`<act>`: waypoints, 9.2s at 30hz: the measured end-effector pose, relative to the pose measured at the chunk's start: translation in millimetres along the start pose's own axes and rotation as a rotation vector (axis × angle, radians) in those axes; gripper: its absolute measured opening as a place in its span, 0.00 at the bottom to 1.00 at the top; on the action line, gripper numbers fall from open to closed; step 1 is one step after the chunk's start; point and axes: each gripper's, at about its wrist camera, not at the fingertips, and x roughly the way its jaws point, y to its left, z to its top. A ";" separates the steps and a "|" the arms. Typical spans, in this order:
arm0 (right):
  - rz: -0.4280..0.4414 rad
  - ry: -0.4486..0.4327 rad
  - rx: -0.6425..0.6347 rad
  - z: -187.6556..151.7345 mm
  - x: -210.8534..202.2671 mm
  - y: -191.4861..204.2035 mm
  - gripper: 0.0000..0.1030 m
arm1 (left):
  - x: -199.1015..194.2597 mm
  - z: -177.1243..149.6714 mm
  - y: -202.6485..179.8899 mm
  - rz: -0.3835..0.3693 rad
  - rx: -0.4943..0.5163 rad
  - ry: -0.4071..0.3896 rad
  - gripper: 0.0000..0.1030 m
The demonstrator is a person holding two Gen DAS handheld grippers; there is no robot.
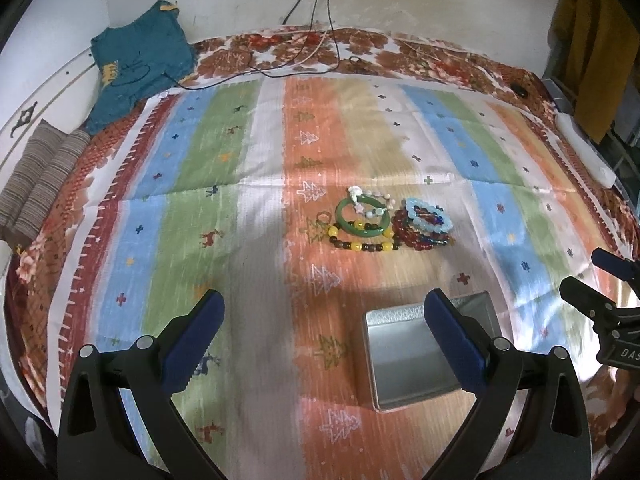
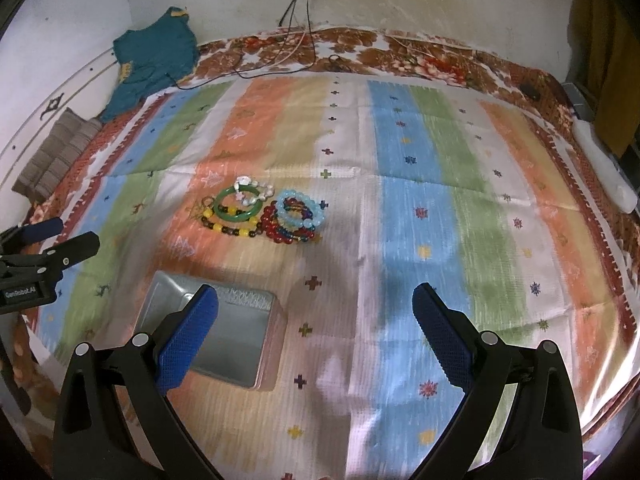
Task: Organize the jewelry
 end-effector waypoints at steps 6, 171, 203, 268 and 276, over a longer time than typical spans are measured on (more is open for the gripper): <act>-0.007 0.023 0.008 14.3 18.1 -3.0 0.96 | 11.5 12.9 -1.7 -0.002 -0.005 0.011 0.95; 0.163 -0.137 -0.115 15.6 12.3 38.2 0.12 | -21.7 15.3 -52.5 -0.211 0.152 -0.094 0.08; 0.121 -0.086 -0.073 -21.2 -5.0 38.3 0.31 | -45.0 -20.2 -36.3 -0.211 0.094 -0.089 0.31; -0.013 0.195 0.027 49.6 131.3 -1.8 0.74 | 122.9 74.1 -35.6 0.006 0.112 0.124 0.69; -0.014 0.230 0.020 52.6 153.4 -3.7 0.74 | 142.5 78.8 -34.6 -0.035 0.082 0.168 0.69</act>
